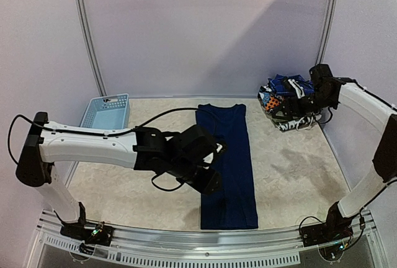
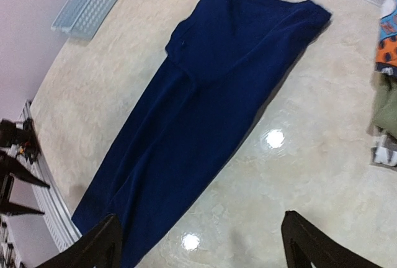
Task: Fold and stack the mixed laundry pile
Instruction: Pick up the rectangle-folded T-shirt from the center of the board.
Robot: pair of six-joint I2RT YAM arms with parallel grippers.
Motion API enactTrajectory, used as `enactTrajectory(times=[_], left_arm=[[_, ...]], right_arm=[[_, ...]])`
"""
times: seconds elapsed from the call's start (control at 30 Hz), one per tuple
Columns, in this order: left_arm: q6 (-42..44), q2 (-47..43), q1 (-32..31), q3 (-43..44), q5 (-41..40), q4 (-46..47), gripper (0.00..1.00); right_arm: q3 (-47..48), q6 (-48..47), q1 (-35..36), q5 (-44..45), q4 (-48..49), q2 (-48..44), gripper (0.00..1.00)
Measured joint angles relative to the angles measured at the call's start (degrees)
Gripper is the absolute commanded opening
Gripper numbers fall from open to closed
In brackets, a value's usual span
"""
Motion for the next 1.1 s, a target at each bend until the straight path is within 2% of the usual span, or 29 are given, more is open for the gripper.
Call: enactTrajectory(times=[0.1,0.17,0.33,0.53,0.7,1.0,1.1], left_arm=[[-6.99,0.55,1.03,-6.21,2.23,4.79,0.47],[-11.23,1.86,0.87,-9.16,4.5,7.28,0.46],[-17.16,5.05,0.87,-11.15,8.92,13.22,0.42],[-20.04,8.41,0.76,-10.78,14.05,18.45,0.4],[-20.9,10.78,0.48,-10.12,16.81,19.17,0.36],[-20.9,12.96,-1.81,-7.74,21.14,19.32,0.34],[-20.87,13.18,-2.1,-7.17,21.97,19.3,0.29]], right_arm=[[-0.42,-1.18,2.89,-1.99,-0.81,5.88,0.63],[-1.62,-2.25,5.46,-2.27,-2.8,9.4,0.58],[-7.61,-8.55,12.31,-2.23,-9.73,10.47,0.6],[-14.38,-13.57,20.74,0.9,-15.52,3.39,0.61],[-14.36,-14.32,20.55,1.6,-15.67,-1.07,0.62],[-14.36,-14.53,20.48,2.51,-15.61,-1.11,0.63],[-14.36,-14.56,20.48,2.51,-15.58,-1.11,0.63]])
